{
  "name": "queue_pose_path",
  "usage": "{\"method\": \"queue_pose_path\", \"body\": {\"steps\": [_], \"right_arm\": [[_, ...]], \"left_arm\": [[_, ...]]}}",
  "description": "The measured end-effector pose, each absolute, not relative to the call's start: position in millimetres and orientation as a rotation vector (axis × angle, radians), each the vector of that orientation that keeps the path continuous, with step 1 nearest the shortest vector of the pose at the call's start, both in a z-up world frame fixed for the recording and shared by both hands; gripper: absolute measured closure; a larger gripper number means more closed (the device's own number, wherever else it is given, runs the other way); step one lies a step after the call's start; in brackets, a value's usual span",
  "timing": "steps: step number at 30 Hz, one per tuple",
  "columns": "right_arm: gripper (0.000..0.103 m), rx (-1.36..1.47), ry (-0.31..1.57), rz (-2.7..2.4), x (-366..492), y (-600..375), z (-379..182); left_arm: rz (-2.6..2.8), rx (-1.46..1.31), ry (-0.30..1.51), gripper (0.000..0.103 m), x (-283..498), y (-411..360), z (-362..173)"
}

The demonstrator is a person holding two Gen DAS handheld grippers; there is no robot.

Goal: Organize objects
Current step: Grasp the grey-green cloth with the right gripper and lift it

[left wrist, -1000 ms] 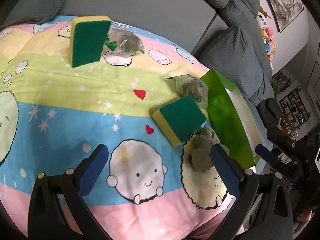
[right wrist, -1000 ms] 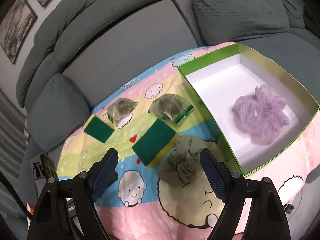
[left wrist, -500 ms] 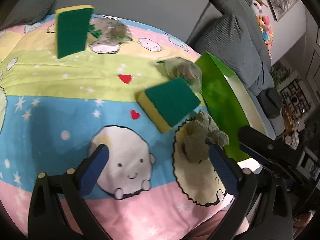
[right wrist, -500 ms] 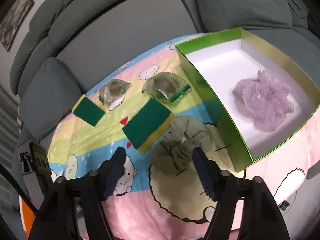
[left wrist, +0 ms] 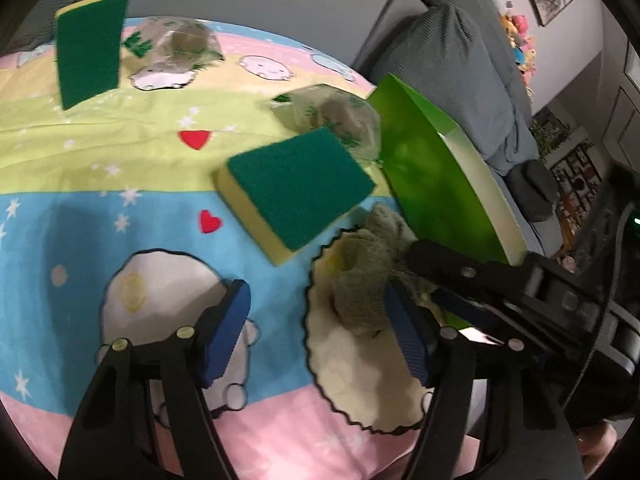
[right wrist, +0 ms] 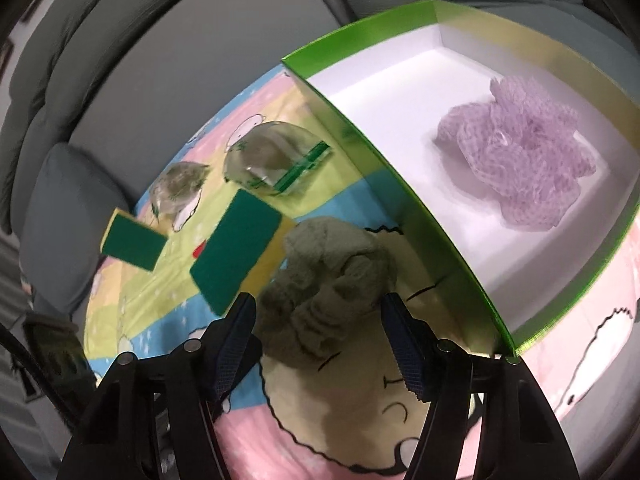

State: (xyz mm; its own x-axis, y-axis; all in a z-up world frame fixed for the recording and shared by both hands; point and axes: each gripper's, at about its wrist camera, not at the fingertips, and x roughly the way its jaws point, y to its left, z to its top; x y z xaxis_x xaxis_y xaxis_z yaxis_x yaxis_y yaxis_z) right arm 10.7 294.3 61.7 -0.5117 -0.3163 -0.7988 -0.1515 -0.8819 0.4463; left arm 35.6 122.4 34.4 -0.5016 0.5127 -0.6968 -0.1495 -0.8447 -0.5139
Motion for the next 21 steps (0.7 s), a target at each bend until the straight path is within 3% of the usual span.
{"method": "queue_pose_path", "body": {"steps": [2,4,10,13,18,21], "right_arm": [[0.035,1.515,-0.755,-2.532,7.6,295.0,57.4],[0.036,1.52,-0.763,-2.528,4.9,295.1,53.7],[0.045,1.539,-0.8,-2.512,-2.0,294.7,44.1],[0.052,1.531,-0.808,-2.522,-2.3,293.0,42.2],[0.071,1.524,-0.803,-2.478,-3.8,288.4,40.5],[0.074,1.51,-0.812,-2.442,-3.2,286.3,40.2]], "left_arm": [[2.357,-1.283,-0.546,0.038,34.5,125.5,33.4],[2.353,-1.285,-0.532,0.047,32.9,128.7,32.3],[2.343,-1.282,-0.528,0.057,29.3,130.2,29.8],[2.335,-1.281,-0.518,0.07,29.5,132.8,28.2],[2.324,-1.278,-0.496,0.08,27.4,134.9,28.0],[2.311,-1.27,-0.497,0.084,27.4,135.1,28.6]]}}
